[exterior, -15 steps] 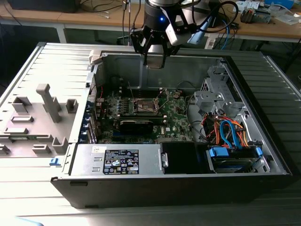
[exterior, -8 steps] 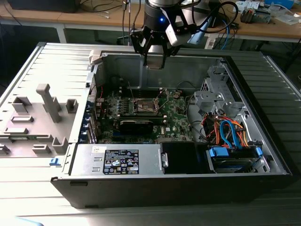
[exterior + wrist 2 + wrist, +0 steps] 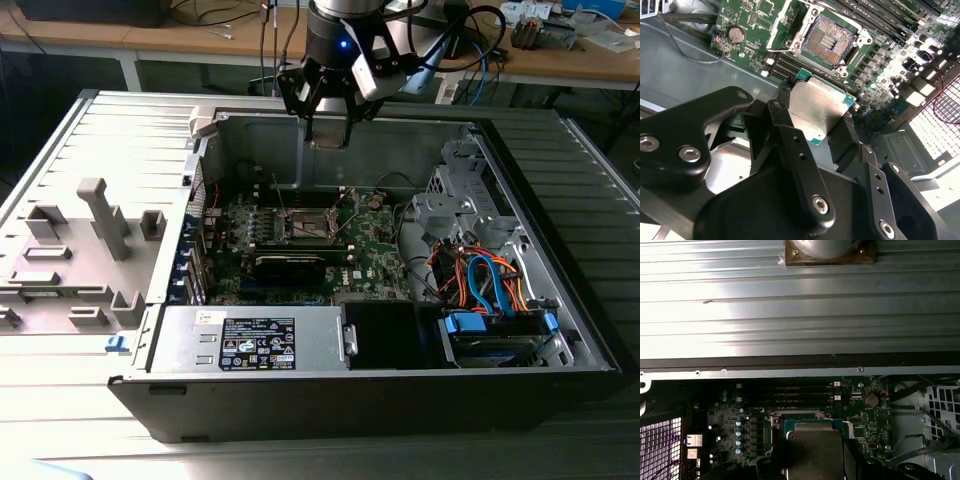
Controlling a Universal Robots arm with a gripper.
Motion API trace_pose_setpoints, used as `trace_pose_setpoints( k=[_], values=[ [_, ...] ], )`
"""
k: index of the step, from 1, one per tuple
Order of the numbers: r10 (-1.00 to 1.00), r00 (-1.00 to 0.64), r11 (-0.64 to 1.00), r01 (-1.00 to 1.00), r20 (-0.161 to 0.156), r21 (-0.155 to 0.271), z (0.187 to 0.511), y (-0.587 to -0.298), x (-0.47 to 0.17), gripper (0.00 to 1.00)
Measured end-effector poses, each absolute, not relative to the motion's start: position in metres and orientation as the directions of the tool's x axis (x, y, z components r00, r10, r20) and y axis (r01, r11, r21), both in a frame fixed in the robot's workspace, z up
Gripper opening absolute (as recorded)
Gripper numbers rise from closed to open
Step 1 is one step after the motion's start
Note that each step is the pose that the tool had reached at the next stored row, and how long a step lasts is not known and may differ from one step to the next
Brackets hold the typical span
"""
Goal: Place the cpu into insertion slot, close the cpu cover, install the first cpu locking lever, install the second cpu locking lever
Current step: 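Place the cpu into insertion slot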
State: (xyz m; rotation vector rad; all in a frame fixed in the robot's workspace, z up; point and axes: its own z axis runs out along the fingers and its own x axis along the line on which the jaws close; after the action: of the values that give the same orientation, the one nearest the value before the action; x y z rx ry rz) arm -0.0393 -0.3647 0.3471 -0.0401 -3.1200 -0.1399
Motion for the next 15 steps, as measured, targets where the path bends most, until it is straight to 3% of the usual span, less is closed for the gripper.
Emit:
trace_pose_setpoints(
  k=[15],
  values=[
    [0.025,-1.0,0.996,0.026,0.019,0.089,0.3439,-0.3659,-0.0393,0.55]
  ],
)
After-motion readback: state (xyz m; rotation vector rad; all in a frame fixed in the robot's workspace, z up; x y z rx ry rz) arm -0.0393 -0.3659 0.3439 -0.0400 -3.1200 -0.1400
